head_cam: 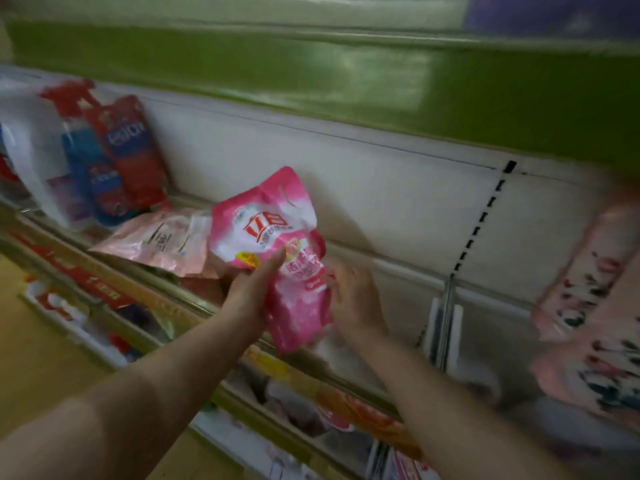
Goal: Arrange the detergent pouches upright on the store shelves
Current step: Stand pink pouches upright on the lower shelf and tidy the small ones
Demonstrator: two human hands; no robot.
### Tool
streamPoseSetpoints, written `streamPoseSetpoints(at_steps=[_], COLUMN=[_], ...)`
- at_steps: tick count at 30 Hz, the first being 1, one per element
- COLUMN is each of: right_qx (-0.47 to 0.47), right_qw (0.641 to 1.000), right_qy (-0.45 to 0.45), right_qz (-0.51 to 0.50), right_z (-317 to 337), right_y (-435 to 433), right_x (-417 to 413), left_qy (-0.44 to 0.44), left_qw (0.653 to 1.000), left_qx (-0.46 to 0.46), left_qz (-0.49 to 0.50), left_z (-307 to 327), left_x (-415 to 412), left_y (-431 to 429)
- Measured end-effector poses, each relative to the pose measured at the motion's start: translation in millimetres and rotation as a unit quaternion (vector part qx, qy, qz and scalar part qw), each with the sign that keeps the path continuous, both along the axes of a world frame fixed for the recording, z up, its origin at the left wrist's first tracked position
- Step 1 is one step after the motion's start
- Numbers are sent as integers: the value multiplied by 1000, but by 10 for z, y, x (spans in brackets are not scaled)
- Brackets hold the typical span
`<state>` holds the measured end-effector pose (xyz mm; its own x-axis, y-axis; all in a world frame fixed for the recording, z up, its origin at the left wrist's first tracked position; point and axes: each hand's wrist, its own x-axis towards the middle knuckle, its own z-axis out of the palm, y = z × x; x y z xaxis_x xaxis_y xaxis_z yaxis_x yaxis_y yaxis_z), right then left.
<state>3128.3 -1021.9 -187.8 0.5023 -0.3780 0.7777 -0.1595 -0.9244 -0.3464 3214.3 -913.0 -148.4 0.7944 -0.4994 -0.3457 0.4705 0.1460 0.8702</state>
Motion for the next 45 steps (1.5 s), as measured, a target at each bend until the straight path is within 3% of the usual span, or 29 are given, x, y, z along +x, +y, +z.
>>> streamPoseSetpoints(at_steps=[2,4,7,8,10,12,18,28,37,45], right_qx=[40,172,329,394,544,606,577,515,445,504], right_qw=[998,980,942,917,833,781,808,849,890,844], right_qy=[16,30,44,48,46,32,-55,-105,-92,-183], right_qz=[46,90,52,44,90,146,101,48,32,-16], right_z=[58,153,328,387,517,573,608,880,916,887], right_y=[-46,-129,-271,-318,-351,-357,-121,97,142,-127], right_x=[-117,-226,-323,-347,-450,-585,-1084,-1839,-2920,-4285], left_qy=[28,10,-52,-65,-96,-103,-103,-151,-151,-124], left_qw=[1000,1000,998,997,993,992,991,971,986,971], left_qx=[-6,-9,-24,-38,-50,-62,-46,-59,-22,-37], left_qz=[-7,1,-14,-28,-39,-42,-77,-174,-70,-201], left_z=[-11,-15,35,78,133,191,268,605,555,621], left_x=[-59,-137,-282,-356,-459,-529,-695,-1403,-2599,-3822], left_y=[-98,-137,-155,-149,-157,-145,6,104,48,-313])
